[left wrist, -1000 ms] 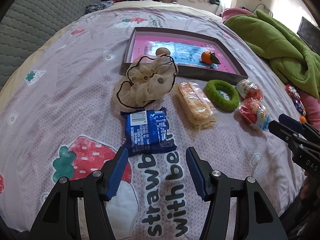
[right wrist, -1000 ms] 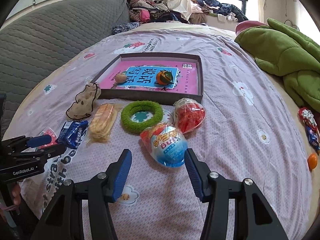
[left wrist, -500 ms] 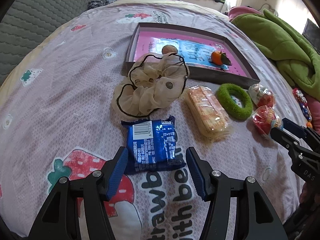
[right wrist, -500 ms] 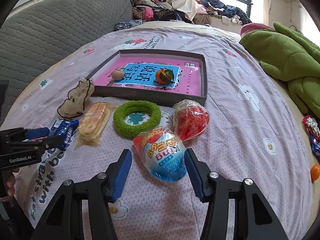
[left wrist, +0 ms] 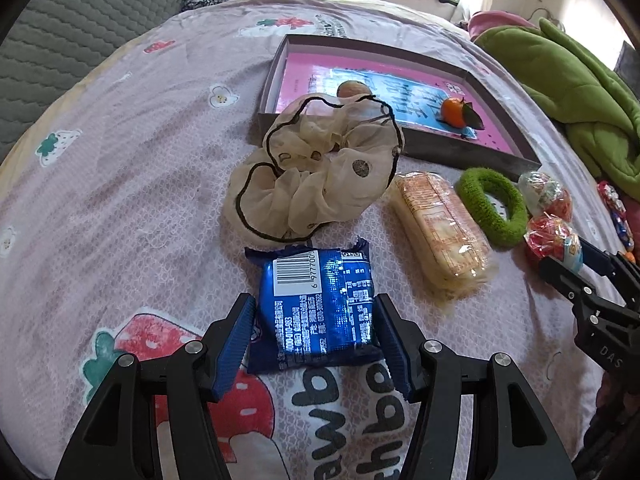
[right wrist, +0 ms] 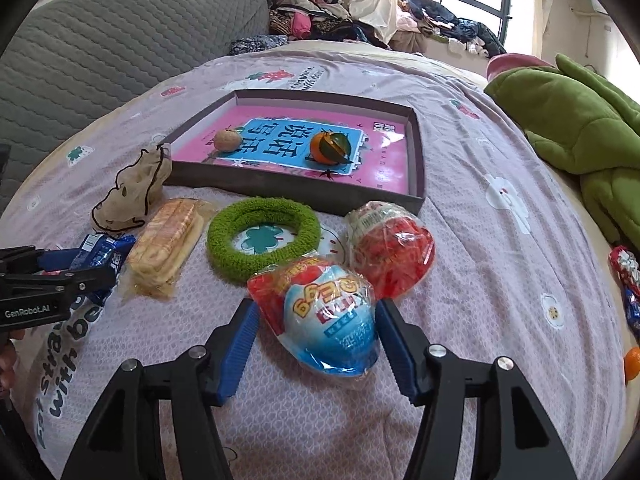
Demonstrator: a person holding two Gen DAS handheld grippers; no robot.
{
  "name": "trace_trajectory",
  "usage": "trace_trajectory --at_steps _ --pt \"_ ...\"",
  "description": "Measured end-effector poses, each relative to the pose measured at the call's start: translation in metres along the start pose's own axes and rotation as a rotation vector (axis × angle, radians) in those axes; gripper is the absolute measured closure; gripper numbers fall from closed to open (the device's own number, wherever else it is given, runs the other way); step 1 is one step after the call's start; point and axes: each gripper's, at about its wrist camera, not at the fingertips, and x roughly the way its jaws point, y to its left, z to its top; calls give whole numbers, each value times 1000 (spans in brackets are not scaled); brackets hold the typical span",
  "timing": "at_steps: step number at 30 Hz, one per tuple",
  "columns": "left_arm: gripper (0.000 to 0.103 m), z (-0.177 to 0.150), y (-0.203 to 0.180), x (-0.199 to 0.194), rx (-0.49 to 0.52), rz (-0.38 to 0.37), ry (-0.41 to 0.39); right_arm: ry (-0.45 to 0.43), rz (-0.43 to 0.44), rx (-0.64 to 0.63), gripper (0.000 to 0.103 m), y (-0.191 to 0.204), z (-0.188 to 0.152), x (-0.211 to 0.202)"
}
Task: Organize objects
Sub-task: 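Grasp the blue snack packet with the left tool while the right tool grasps the blue candy egg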
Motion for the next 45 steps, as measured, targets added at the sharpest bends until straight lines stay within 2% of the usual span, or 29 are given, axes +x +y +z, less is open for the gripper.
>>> trace_trajectory --at_steps 13,22,31,34,38,45 --pt "41 4 -3 12 8 24 -10 13 56 19 48 -3 -3 -6" --pt "41 6 -4 15 8 31 -9 62 -21 -111 48 15 -3 17" --pt "41 8 -1 14 -6 8 -24 27 92 -8 52 4 -2 11" --pt "42 7 0 14 -8 2 -30 20 103 -9 52 5 -2 7" --pt "48 7 0 13 -9 1 -34 8 135 4 52 7 -1 0" --pt "49 2 -6 8 26 20 -41 -14 163 16 52 10 -1 -12"
